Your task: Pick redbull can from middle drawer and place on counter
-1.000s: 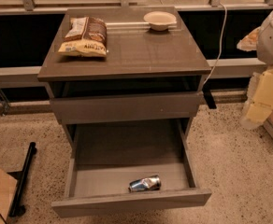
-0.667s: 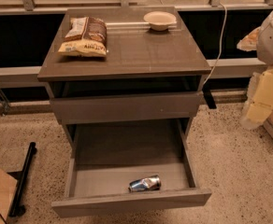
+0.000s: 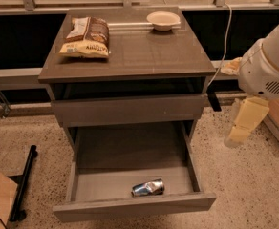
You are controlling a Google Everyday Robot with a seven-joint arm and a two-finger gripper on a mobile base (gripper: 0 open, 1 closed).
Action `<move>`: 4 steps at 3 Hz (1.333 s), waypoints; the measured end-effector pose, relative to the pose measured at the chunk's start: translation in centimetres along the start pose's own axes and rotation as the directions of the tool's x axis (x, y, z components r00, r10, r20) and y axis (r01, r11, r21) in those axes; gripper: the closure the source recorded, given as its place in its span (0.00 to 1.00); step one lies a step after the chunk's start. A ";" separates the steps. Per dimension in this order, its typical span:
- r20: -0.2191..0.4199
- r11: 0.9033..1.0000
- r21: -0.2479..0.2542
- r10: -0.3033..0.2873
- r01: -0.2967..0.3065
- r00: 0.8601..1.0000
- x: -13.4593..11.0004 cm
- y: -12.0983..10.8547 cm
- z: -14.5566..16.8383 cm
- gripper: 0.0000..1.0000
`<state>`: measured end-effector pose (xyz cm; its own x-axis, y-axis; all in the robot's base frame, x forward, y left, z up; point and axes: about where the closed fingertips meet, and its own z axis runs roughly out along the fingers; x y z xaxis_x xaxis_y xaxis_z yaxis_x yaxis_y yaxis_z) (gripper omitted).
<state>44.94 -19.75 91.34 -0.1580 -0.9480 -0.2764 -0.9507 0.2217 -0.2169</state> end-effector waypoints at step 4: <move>0.208 0.990 -0.137 0.061 -0.033 0.976 -4.1 4.1 10.6 0.00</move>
Offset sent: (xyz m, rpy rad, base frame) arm -0.0040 0.0237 -0.0227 -0.0164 0.0284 0.0349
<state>44.48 -12.52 81.67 -0.1569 -0.8643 -0.4779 -0.9727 0.2191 -0.0770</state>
